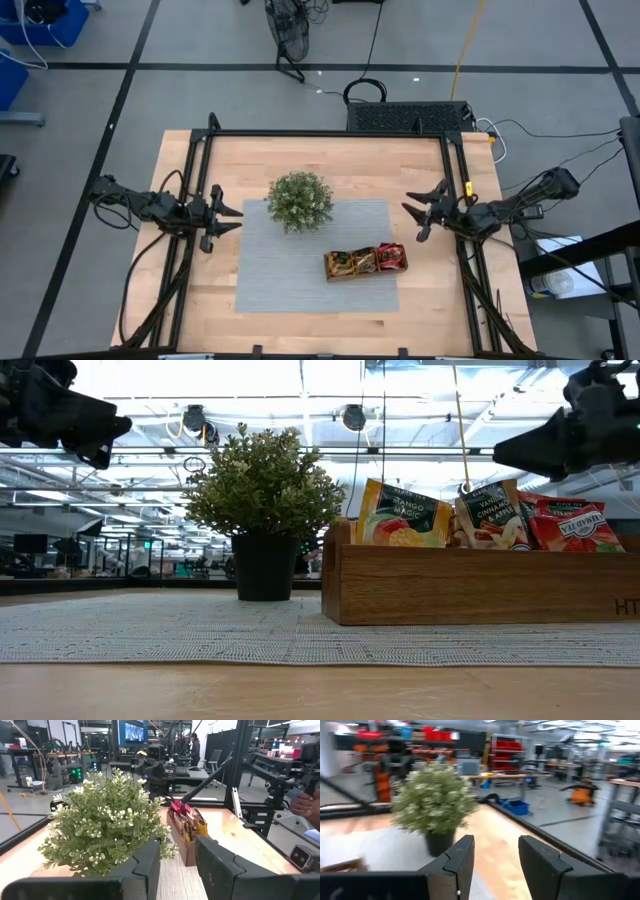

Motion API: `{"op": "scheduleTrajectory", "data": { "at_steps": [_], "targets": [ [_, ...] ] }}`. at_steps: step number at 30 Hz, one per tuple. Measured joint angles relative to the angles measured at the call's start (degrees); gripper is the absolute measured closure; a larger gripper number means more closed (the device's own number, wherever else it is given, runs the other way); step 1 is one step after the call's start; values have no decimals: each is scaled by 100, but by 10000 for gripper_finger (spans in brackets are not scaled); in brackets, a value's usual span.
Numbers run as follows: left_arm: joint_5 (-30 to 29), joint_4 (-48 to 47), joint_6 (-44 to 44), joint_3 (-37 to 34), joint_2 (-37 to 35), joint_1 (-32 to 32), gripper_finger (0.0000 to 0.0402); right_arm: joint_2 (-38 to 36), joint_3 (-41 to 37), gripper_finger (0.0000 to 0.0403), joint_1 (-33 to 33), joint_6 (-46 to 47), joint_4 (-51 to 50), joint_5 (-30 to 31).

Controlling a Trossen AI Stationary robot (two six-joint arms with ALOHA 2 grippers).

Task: Pick & Place Tea
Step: Return to Home Position

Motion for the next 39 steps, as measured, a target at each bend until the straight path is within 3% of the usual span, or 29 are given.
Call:
{"op": "scheduleTrajectory", "data": {
  "at_steps": [4,16,39],
  "targets": [
    [74,2,95,0,2,0,275,-422,-2,264,107,-152,-424,-468],
    [26,-85,1038,0,11,0,275,-545,-11,264,117,48,-423,-461],
    [24,-85,1036,0,11,0,275,-543,-17,264,117,-27,-423,-465]
  ]
}}
